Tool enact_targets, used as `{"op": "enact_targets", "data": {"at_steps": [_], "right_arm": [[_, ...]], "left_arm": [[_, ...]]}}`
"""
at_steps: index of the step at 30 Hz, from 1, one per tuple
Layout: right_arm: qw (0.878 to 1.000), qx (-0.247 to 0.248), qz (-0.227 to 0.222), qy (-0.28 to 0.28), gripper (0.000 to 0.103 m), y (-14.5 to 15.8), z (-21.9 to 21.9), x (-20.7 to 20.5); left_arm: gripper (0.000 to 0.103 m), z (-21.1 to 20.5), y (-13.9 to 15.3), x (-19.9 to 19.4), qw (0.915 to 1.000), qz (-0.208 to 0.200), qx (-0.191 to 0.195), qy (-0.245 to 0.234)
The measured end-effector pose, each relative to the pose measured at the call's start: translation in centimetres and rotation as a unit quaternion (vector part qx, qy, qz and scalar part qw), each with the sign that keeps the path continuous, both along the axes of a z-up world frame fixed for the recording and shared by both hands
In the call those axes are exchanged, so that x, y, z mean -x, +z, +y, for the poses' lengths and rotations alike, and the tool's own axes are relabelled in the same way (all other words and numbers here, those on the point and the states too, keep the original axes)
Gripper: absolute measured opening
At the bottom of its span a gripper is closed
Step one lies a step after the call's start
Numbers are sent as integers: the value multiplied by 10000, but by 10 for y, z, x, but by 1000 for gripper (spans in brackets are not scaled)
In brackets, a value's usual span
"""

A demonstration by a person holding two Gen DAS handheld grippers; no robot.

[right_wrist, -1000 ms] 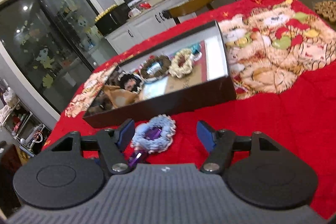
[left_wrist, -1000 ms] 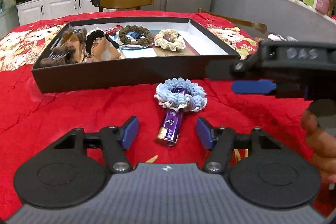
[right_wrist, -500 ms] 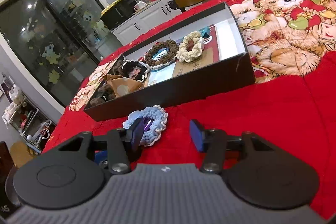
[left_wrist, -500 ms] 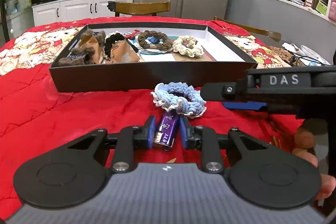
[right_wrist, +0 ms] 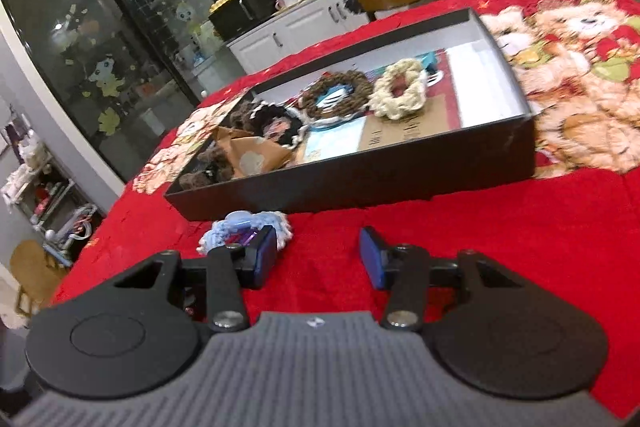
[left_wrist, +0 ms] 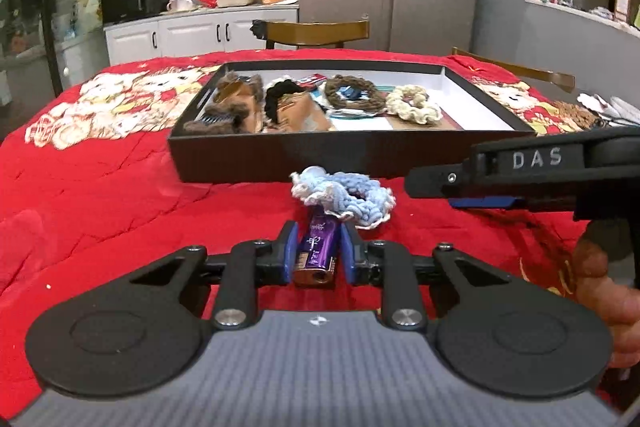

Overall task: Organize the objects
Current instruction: 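Grasp the purple tube with left tool while right tool grasps the light blue scrunchie, then lift the purple tube and light blue scrunchie and carry them over the box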

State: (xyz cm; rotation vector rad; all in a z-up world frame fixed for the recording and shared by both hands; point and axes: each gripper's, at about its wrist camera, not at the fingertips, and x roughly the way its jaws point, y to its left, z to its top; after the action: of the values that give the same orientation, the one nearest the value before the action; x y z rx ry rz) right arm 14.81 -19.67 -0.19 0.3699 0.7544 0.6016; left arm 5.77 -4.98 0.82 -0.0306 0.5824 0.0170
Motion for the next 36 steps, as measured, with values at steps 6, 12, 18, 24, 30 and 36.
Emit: {"op": "enact_targets", "data": {"at_steps": [6, 12, 18, 24, 30, 36], "right_arm": [[9994, -45, 90, 345, 54, -2, 28, 0], [9973, 596, -366, 234, 22, -2, 48, 11], [9913, 1011, -812, 231, 13, 0, 58, 24], [9930, 815, -853, -34, 12, 3, 45, 28], [9915, 720, -1041, -286, 11, 7, 36, 37], [9912, 552, -1102, -476, 11, 11, 25, 42]], "left_arm": [[27, 11, -1, 6, 9997, 6, 181, 134], [27, 12, -2, 4, 9996, 51, 227, 164], [27, 13, -2, 4, 9995, 41, 246, 203], [26, 11, -1, 6, 9996, 5, 214, 199], [25, 9, 2, 12, 9995, -212, 123, 174], [24, 8, 3, 14, 9995, -250, 132, 146]]}}
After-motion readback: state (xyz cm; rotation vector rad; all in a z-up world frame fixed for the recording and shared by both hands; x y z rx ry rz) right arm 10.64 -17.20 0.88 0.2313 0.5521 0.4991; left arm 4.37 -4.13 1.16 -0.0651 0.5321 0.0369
